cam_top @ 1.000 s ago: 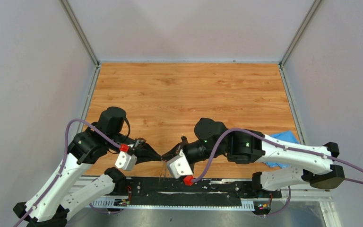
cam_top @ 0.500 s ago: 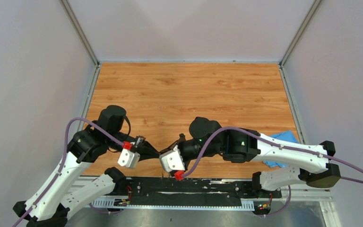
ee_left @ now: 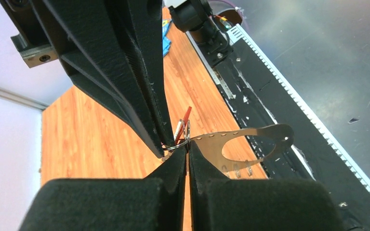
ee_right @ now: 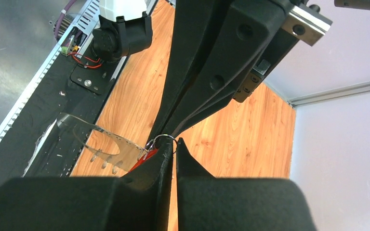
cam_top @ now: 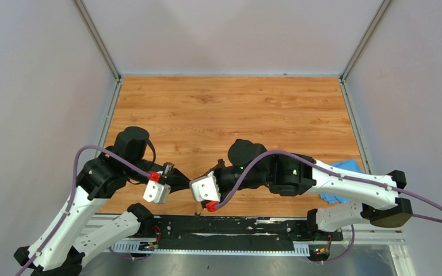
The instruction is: Put the keys on the keyring
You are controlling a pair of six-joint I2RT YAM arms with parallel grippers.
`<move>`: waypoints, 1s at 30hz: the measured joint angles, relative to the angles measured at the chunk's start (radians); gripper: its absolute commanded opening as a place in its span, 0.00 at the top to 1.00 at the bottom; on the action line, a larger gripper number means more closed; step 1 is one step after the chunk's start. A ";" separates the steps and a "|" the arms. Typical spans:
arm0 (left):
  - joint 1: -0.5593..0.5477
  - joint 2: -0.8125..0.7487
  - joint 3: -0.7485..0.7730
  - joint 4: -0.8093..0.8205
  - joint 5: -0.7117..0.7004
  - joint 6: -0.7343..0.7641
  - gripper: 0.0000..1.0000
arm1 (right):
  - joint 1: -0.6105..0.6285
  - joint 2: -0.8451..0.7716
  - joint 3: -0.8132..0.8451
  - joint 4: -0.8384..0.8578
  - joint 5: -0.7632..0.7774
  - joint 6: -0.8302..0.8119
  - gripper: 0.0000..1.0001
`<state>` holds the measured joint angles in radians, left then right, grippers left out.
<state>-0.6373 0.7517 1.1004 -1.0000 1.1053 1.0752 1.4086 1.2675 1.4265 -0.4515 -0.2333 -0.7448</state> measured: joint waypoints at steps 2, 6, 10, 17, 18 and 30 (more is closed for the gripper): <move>0.000 -0.005 0.006 -0.001 -0.001 0.016 1.00 | 0.000 0.002 0.006 0.001 0.000 0.005 0.85; 0.000 -0.012 0.011 -0.001 0.006 0.053 1.00 | 0.000 0.008 0.025 -0.003 -0.004 0.018 0.82; 0.000 -0.013 0.011 -0.002 0.013 0.091 1.00 | 0.000 0.026 0.063 -0.040 -0.009 0.026 0.83; 0.000 0.006 0.023 0.024 0.000 0.052 1.00 | -0.008 0.034 0.092 -0.076 0.003 0.031 0.83; 0.000 0.005 0.018 0.067 -0.016 -0.018 1.00 | -0.013 0.034 0.101 -0.084 0.015 0.031 0.83; -0.001 -0.127 -0.177 0.634 -0.121 -0.603 1.00 | -0.051 0.032 0.160 -0.095 0.066 0.047 0.83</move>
<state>-0.6380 0.6243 0.9237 -0.3656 0.9840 0.4717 1.3579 1.2995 1.5867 -0.5465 -0.1669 -0.6983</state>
